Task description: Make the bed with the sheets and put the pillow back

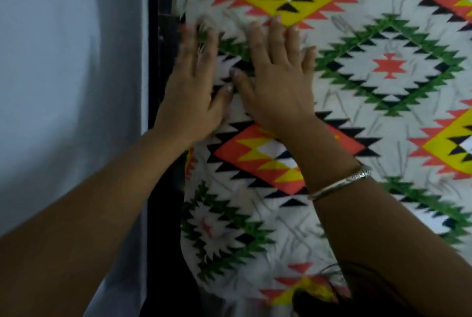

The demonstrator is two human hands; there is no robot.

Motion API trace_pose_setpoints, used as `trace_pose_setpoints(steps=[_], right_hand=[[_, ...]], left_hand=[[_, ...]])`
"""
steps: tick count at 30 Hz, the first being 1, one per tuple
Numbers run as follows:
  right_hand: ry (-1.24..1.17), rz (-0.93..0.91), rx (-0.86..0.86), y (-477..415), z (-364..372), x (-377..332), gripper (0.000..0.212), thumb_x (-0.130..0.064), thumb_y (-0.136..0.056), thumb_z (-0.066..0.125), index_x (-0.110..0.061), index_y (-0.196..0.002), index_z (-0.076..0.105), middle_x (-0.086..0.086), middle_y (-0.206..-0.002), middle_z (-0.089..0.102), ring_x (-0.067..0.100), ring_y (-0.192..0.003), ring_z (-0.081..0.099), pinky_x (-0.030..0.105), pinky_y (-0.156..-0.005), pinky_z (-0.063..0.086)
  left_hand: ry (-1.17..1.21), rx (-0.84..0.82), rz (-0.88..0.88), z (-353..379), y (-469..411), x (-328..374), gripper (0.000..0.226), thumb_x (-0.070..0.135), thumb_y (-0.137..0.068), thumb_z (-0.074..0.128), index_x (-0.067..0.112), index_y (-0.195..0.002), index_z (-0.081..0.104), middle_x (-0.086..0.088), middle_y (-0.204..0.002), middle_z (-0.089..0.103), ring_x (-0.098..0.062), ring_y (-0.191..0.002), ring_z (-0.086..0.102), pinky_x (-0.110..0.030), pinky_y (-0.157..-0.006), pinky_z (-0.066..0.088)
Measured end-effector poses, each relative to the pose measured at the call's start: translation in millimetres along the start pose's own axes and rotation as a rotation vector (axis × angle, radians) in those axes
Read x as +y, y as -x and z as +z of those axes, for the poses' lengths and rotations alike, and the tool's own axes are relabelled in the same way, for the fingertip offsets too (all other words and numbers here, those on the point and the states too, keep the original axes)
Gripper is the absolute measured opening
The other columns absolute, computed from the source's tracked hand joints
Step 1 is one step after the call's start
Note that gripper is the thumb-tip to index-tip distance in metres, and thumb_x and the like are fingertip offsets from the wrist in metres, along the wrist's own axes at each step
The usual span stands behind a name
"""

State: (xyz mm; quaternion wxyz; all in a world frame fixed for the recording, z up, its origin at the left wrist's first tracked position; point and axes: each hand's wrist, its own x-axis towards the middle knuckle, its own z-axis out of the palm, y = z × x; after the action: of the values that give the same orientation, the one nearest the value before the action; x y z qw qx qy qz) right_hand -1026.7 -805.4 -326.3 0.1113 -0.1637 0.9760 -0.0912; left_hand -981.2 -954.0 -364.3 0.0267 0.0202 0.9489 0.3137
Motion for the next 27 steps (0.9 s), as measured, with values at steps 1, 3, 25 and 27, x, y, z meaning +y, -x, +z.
trace_pose_setpoints(steps=[1,3,25,27], right_hand=[[0.046,-0.011,-0.002,16.0,7.6,-2.9,0.064,-0.053,-0.098,0.024,-0.025,-0.152,0.005,0.009,-0.159,-0.004,0.035,-0.145,-0.007,0.056,-0.113,-0.004],[0.103,-0.052,0.032,53.1,21.4,-10.0,0.060,-0.050,-0.098,0.024,-0.025,-0.151,0.011,0.010,-0.159,0.002,0.036,-0.145,-0.003,0.057,-0.113,-0.002],[0.037,-0.071,0.089,245.7,41.4,22.9,0.064,-0.052,-0.093,0.028,-0.020,-0.149,0.025,0.013,-0.157,0.018,0.036,-0.144,0.012,0.056,-0.113,0.003],[0.041,0.189,0.067,242.1,39.6,33.4,0.065,-0.051,-0.095,0.028,-0.021,-0.151,0.014,0.015,-0.158,0.005,0.035,-0.145,0.000,0.054,-0.113,-0.003]], left_hand=[[0.050,-0.026,0.034,9.1,23.7,7.1,0.067,0.044,-0.099,0.028,0.004,-0.149,0.010,-0.026,-0.155,0.001,-0.036,-0.145,0.003,-0.045,-0.117,0.016],[0.142,-0.066,0.041,22.0,66.0,22.8,0.062,0.034,-0.100,0.031,0.005,-0.149,0.008,-0.020,-0.157,0.000,-0.025,-0.146,-0.001,-0.034,-0.119,0.010],[-0.118,0.052,0.285,51.8,208.2,81.1,0.065,0.051,-0.097,0.021,0.007,-0.145,0.024,-0.016,-0.152,0.028,-0.034,-0.142,0.021,-0.066,-0.109,0.012],[-0.269,-0.065,0.348,52.8,198.7,90.8,0.072,0.060,-0.094,0.014,0.013,-0.147,0.026,-0.010,-0.153,0.028,-0.031,-0.142,0.021,-0.066,-0.107,0.014]])
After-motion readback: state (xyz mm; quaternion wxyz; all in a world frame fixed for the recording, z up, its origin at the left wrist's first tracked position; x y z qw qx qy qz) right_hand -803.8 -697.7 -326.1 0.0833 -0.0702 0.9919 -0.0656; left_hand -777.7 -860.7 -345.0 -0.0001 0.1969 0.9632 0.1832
